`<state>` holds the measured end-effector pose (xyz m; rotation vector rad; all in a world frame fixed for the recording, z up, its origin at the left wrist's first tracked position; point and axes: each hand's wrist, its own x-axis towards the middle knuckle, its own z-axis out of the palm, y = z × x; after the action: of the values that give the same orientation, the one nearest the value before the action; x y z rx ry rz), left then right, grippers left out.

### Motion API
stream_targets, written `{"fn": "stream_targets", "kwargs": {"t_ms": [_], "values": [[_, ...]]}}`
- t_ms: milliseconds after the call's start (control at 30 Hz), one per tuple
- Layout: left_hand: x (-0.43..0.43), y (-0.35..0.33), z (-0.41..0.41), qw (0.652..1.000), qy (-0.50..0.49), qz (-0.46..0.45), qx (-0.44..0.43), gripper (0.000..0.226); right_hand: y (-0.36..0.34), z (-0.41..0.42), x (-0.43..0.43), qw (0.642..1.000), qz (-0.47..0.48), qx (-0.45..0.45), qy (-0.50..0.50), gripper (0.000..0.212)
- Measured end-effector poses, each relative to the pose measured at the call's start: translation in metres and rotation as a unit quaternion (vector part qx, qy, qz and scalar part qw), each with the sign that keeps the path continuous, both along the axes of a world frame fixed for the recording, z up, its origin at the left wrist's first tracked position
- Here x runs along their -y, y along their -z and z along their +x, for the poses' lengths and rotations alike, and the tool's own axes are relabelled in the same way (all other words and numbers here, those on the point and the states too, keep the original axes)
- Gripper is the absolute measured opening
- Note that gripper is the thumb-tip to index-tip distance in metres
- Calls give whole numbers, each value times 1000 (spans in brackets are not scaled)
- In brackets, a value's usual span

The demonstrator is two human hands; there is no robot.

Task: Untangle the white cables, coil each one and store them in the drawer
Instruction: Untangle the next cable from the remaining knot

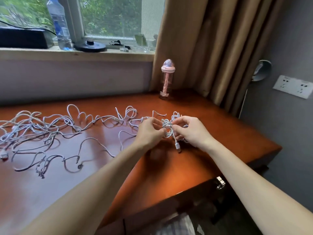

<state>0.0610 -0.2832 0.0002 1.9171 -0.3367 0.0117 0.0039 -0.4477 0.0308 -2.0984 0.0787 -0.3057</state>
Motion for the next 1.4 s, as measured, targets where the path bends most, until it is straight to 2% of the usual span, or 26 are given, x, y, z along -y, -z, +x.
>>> {"fn": "stream_targets", "kwargs": {"t_ms": [200, 367, 500, 633, 867, 1100, 1167, 1300, 1400], "values": [[0, 14, 0, 997, -18, 53, 52, 14, 8, 7, -8, 988, -154, 29, 0, 9], [-1, 18, 0, 996, -2, 53, 70, 18, 10, 9, -9, 980, -194, 47, 3, 11], [-5, 16, -3, 995, 25, 57, 82, 27, 9, 9, -6, 977, -206, 50, 7, 14], [-12, 12, -10, 991, 39, 68, 110, 26, 2, 2, -11, 978, -189, 91, 9, 12], [-54, -3, -25, 971, 50, 119, 201, 26, -7, -1, -32, 976, -185, 114, -27, 14], [-121, -20, -45, 943, 1, 180, 279, 28, -5, 15, -87, 971, -187, 119, -93, 18], [-140, -18, -45, 935, -25, 227, 270, 30, 0, 18, -102, 967, -199, 106, -121, 24], [-168, -13, -45, 922, -39, 316, 220, 37, 14, 27, -121, 946, -270, 71, -166, 49], [-175, -6, -44, 909, -39, 362, 204, 39, 23, 32, -127, 936, -301, 39, -176, 49]]}}
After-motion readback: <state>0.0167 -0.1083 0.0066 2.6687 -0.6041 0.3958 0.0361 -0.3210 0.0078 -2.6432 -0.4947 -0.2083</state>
